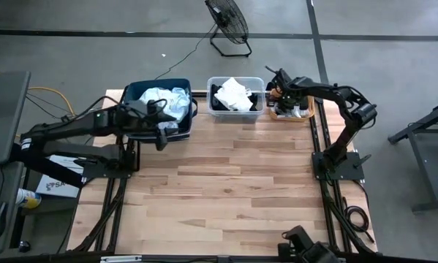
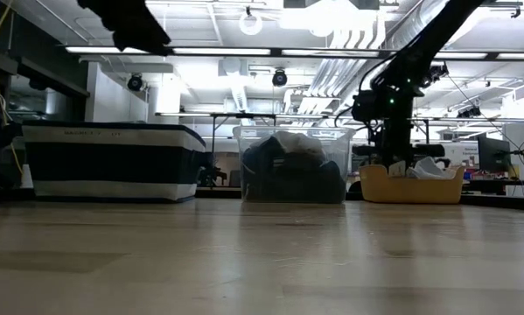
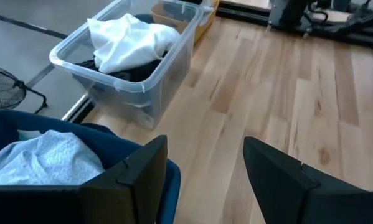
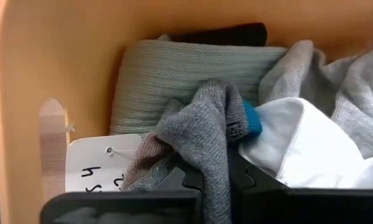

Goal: Pick & Place Cloths
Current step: Put the dark gray sock into the yellow bin

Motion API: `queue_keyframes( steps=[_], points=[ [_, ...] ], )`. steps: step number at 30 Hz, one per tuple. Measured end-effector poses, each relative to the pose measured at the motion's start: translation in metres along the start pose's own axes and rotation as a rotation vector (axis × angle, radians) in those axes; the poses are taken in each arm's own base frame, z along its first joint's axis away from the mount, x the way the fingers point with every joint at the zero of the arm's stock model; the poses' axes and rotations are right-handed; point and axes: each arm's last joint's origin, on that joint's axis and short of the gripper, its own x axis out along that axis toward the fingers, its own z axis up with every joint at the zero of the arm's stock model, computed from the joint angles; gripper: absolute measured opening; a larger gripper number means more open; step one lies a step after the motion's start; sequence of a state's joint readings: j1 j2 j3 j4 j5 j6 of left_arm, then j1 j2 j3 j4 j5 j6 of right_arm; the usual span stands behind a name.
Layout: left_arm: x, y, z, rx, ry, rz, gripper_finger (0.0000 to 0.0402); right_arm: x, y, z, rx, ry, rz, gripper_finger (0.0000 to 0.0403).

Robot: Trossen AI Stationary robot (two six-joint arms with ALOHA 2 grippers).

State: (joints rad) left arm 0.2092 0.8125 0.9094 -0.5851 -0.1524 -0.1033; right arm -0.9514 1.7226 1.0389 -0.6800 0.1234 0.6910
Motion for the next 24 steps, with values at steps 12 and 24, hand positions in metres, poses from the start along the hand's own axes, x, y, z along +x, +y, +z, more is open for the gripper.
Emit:
queue_keyframes(
  steps=[12,24],
  points=[
    [-0.022,0.004,-0.007,0.002,-0.051,-0.005,0.0204,-0.010,-0.006,0.001,0.061,0.011,0.042,0.0013],
    [-0.021,0.004,-0.009,0.023,-0.024,-0.022,0.0204,-0.019,-0.007,0.002,0.066,-0.012,0.066,0.0083]
  ],
)
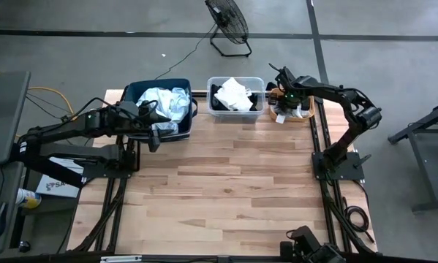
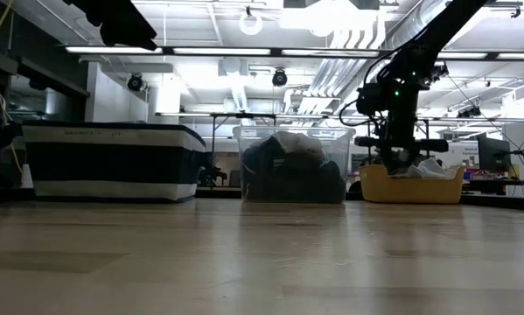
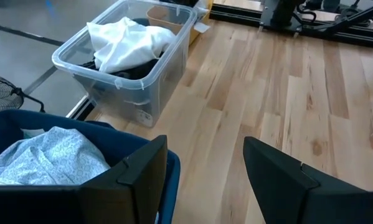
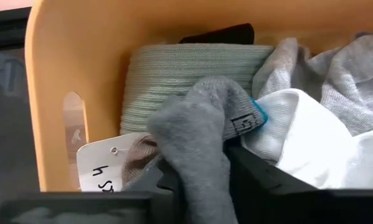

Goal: Pick & Place Cloths
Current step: Put the dark gray sock into the yellow bin

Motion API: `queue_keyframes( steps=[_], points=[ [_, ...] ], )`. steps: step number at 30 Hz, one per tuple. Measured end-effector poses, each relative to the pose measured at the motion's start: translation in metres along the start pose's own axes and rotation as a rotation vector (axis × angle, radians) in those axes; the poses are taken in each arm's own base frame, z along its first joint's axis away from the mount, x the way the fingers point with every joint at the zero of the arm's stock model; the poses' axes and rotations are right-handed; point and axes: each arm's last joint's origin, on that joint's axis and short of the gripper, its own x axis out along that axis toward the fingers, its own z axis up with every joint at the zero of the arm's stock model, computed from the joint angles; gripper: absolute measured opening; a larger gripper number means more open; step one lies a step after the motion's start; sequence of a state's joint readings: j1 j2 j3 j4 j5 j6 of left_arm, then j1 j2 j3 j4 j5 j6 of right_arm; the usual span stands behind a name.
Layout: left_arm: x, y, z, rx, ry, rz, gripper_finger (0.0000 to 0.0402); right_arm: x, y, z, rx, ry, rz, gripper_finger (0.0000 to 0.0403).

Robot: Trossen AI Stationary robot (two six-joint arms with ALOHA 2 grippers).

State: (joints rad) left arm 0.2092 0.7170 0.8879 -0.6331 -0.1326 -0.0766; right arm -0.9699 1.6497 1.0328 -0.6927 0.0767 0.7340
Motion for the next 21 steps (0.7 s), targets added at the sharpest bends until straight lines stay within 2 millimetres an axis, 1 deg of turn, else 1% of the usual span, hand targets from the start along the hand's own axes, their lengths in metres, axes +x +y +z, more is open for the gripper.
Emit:
queue_keyframes(
  steps=[7,11,16,21],
  points=[
    [0.000,0.000,0.000,-0.007,0.000,-0.002,0.0204,0.000,0.000,0.000,0.000,0.000,0.002,0.0176],
    [0.000,0.000,0.000,-0.011,0.001,-0.014,0.0204,-0.001,0.000,0.000,-0.004,0.001,0.006,0.0213],
    [0.000,0.000,0.000,-0.011,0.001,-0.014,0.0204,-0.012,-0.002,0.003,0.007,-0.033,0.035,0.0222],
    [0.000,0.000,0.000,-0.010,0.000,-0.014,0.0204,-0.036,-0.009,0.007,0.014,-0.114,0.074,0.0217]
  ],
)
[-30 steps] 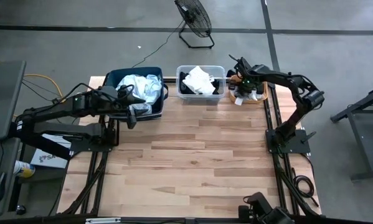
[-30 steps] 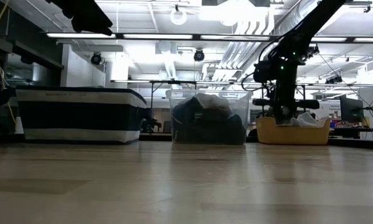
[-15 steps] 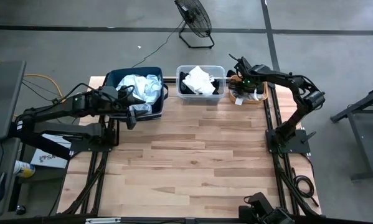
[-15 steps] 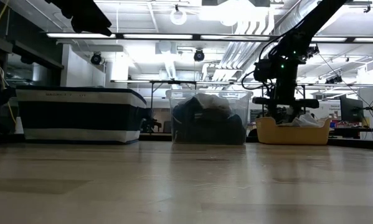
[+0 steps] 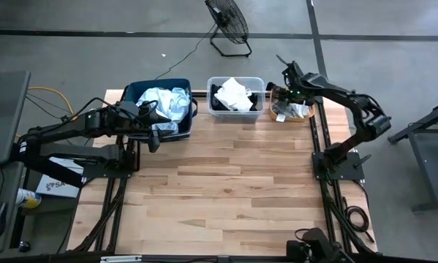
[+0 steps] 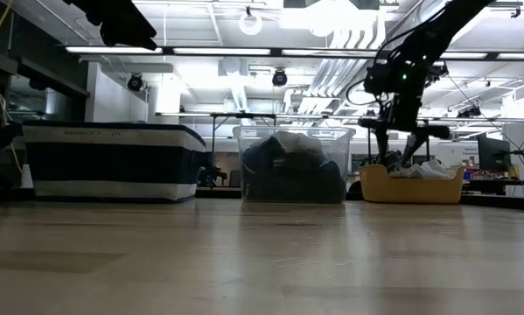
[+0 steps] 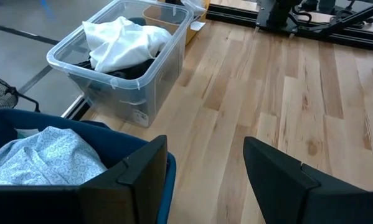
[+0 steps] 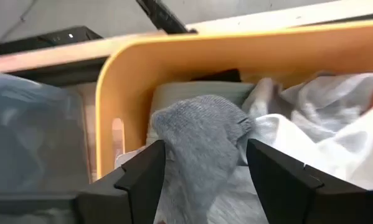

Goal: Pick & Place Cloths
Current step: Put the dark gray sock into the yellow bin, then adjust the gray sock in the yellow bin

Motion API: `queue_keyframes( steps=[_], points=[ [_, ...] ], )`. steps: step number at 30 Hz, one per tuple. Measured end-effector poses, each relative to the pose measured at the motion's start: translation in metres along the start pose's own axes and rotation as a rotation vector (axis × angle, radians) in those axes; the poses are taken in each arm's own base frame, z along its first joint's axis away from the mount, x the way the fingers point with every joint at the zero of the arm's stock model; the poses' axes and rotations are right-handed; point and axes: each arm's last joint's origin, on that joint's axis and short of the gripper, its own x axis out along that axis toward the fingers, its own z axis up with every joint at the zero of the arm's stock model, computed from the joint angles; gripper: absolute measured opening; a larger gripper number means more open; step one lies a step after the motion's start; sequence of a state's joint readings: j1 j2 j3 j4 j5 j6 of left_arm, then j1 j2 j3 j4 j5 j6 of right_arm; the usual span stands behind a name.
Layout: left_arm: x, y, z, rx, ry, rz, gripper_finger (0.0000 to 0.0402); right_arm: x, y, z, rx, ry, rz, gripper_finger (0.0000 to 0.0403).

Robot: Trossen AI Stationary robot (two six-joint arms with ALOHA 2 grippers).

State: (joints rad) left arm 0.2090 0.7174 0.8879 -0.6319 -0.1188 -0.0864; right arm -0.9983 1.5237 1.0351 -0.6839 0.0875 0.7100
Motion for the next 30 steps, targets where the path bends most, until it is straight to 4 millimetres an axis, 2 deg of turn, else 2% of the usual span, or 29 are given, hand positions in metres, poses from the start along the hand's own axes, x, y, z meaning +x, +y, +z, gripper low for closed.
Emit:
queue_keyframes(
  steps=[9,15,23,30],
  points=[
    [0.000,0.000,0.000,0.003,0.000,0.000,0.0204,-0.035,-0.009,0.003,0.019,-0.089,0.052,0.0215],
    [0.000,0.000,0.000,0.003,0.000,0.000,0.0204,-0.051,-0.009,0.000,0.013,-0.118,0.105,0.0215],
    [0.000,0.000,0.000,0.009,0.000,-0.005,0.0204,-0.053,0.005,-0.023,-0.039,0.011,0.151,0.0215],
    [0.000,0.000,0.000,0.037,0.000,-0.006,0.0204,-0.054,0.013,-0.032,-0.038,-0.031,0.092,0.0215]
  ],
)
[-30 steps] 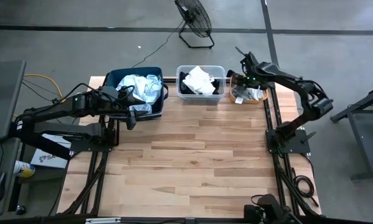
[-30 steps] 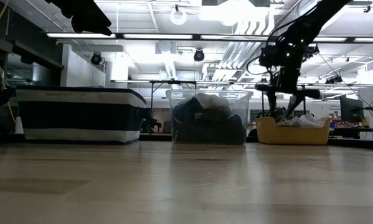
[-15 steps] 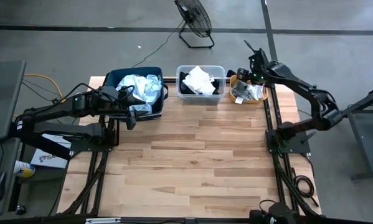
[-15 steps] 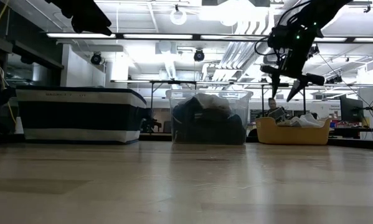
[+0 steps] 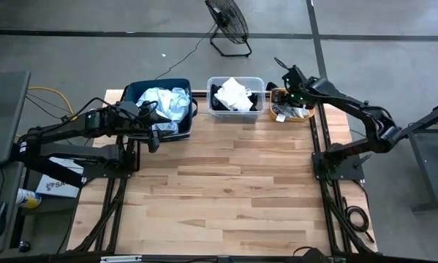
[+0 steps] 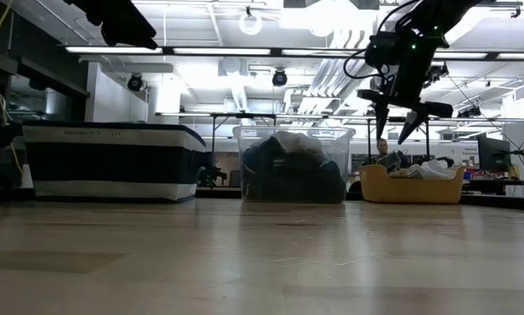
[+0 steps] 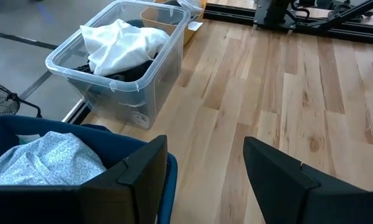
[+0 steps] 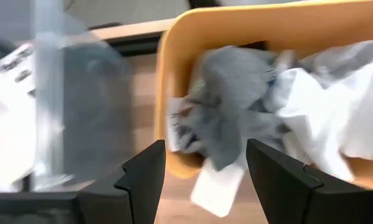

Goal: Pick & Place Cloths
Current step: Adjust the gray sock in the yellow bin

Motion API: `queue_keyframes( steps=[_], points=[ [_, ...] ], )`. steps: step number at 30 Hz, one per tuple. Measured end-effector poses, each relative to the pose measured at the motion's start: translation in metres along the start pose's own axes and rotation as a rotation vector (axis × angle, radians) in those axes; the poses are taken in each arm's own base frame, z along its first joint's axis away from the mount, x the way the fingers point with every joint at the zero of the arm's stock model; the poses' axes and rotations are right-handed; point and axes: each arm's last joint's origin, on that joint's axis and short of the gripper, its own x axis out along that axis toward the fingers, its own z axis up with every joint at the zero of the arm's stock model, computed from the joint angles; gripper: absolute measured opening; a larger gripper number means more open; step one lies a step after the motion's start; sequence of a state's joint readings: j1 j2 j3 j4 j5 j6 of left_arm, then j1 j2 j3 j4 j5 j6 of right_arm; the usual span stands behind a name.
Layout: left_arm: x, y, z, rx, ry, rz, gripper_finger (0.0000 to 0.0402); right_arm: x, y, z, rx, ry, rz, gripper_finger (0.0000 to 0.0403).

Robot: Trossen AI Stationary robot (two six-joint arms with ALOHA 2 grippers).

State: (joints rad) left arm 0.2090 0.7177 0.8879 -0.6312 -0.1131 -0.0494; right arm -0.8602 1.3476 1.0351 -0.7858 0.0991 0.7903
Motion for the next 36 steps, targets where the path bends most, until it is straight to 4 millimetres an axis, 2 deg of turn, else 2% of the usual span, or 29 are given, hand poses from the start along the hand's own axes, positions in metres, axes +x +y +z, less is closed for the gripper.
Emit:
queue_keyframes(
  steps=[9,14,22,29,33,36],
  points=[
    [0.000,0.000,0.000,0.000,0.000,0.000,0.0204,0.000,-0.015,0.003,0.058,-0.110,-0.228,0.0215],
    [0.000,0.000,0.000,0.000,0.000,-0.001,0.0204,0.007,-0.016,0.006,0.063,-0.068,-0.209,0.0215],
    [0.000,0.000,0.000,-0.007,-0.001,0.001,0.0204,0.014,-0.010,0.004,-0.025,0.002,-0.148,0.0215],
    [0.000,0.000,0.000,-0.008,-0.001,0.001,0.0204,0.013,0.000,-0.007,-0.126,0.121,-0.022,0.0214],
    [0.000,0.000,0.000,-0.008,-0.001,0.002,0.0204,0.011,0.004,-0.017,-0.194,0.211,0.021,0.0184],
    [0.000,0.000,0.000,-0.009,-0.001,0.002,0.0204,0.010,0.005,-0.025,-0.270,0.252,-0.007,0.0129]
  ],
)
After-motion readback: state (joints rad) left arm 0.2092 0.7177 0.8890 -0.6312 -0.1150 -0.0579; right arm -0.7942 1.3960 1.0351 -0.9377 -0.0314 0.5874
